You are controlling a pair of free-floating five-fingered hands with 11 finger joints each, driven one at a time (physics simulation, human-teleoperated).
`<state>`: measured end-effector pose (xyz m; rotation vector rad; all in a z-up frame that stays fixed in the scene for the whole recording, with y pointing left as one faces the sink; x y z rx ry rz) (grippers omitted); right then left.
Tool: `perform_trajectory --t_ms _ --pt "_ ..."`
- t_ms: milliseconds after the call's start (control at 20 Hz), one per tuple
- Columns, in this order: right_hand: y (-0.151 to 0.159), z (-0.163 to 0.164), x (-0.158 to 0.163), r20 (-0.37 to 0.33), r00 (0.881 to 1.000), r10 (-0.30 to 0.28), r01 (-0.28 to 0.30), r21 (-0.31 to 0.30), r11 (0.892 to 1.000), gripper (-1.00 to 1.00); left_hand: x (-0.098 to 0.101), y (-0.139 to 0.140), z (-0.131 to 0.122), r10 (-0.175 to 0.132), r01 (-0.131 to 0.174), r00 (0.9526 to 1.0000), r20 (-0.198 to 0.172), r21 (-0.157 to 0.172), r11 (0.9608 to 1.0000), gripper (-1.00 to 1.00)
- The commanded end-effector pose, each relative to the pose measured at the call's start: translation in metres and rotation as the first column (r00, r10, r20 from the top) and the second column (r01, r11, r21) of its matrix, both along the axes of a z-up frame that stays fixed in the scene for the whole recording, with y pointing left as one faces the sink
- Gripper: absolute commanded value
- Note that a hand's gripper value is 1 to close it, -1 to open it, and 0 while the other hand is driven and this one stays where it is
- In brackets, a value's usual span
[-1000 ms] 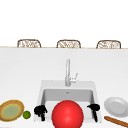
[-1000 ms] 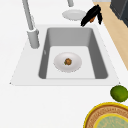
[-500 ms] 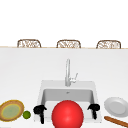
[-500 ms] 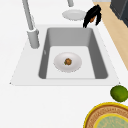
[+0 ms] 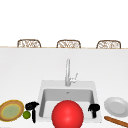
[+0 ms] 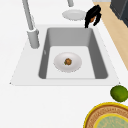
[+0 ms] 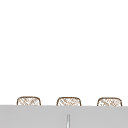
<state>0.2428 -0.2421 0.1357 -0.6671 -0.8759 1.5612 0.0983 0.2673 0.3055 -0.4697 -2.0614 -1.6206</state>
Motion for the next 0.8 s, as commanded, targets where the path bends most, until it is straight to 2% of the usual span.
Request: perform_trajectory --t_ms 0,100,250,300,400,500,600,650,700,750 --pt "0.0 0.0 0.0 0.0 1.0 0.0 0.0 0.0 1.0 0.0 0.005 0.029 -0.006 -0.011 0.011 0.9998 -0.016 0.0 0.9999 -1.0" --pt "0.0 0.0 0.0 0.0 1.0 -0.001 0.001 0.0 1.0 0.0 0.008 0.046 -0.012 -0.006 0.006 0.9997 -0.023 0.0 1.0 -1.0" --pt "0.0 0.0 0.0 0.001 1.0 -0.001 0.001 0.001 1.0 0.0 0.014 0.061 -0.031 0.023 -0.023 0.9997 -0.011 0.042 0.9988 -1.0" --pt "0.0 0.0 0.0 0.001 1.0 -0.002 0.002 0.001 1.0 0.0 0.011 0.06 -0.038 0.068 -0.068 0.9977 -0.003 0.043 0.9968 -1.0" --pt "0.0 0.0 0.0 0.001 1.0 -0.002 0.002 0.001 1.0 0.0 0.01 0.061 -0.049 0.097 -0.101 0.9941 0.048 0.075 0.9921 -1.0" --pt "0.0 0.0 0.0 0.001 1.0 -0.002 0.002 0.002 1.0 0.0 0.012 0.06 -0.056 0.138 -0.142 0.9893 0.05 0.102 0.9846 -1.0" --pt "0.0 0.0 0.0 0.001 1.0 -0.002 0.002 0.002 1.0 0.0 0.013 0.061 -0.066 0.162 -0.167 0.9855 0.052 0.122 0.9784 -1.0" --pt "0.0 0.0 0.0 0.001 1.0 -0.002 0.002 0.002 1.0 0.0 0.012 0.062 -0.075 0.182 -0.183 0.9831 0.013 0.127 0.9749 -1.0" --pt "0.0 0.0 0.0 0.001 1.0 -0.003 0.003 0.002 1.0 0.0 0.013 0.067 -0.077 0.165 -0.16 0.9862 -0.015 0.157 0.9746 -1.0" --pt "0.0 0.0 0.0 0.001 1.0 -0.003 0.003 0.002 1.0 0.0 0.012 0.065 -0.077 0.15 -0.145 0.9885 -0.014 0.188 0.9713 -1.0"
